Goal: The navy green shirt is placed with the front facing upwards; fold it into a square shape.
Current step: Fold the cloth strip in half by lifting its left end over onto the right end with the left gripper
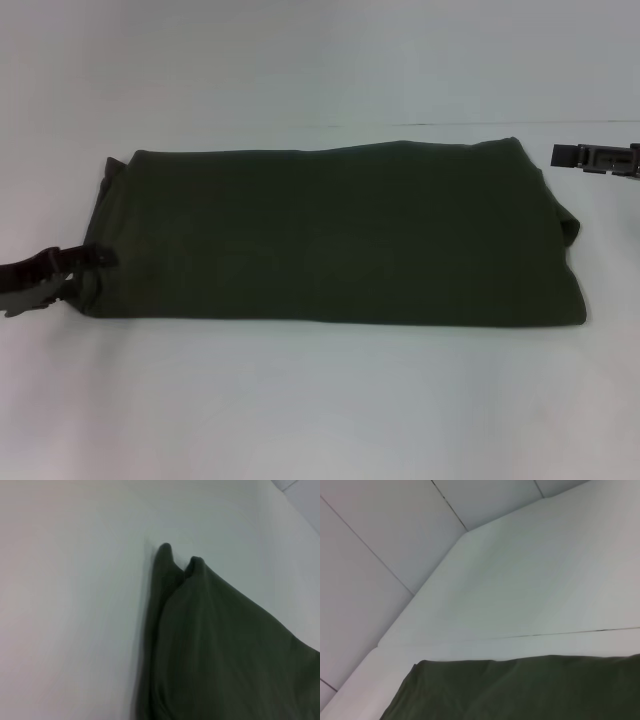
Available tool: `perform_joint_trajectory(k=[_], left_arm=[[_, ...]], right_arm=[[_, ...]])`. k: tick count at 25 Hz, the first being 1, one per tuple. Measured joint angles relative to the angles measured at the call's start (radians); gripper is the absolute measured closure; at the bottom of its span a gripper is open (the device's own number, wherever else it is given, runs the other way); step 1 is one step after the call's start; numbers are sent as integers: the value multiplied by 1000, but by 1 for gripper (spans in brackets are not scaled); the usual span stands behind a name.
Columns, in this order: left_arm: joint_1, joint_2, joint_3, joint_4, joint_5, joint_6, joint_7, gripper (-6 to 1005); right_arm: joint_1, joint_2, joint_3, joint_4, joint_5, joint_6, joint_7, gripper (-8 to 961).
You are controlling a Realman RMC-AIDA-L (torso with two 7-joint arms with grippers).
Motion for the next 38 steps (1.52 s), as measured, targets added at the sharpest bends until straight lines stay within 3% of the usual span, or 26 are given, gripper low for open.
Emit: perform_joint_trajectory(k=[22,38], left_arm=[[33,-4,-1,15,9,-39,7,119],[2,-14,27,-25,-3,-57,11,120]], right_arm=[[4,2,0,0,0,10,2,28],[6,0,0,0,3,7,2,28]])
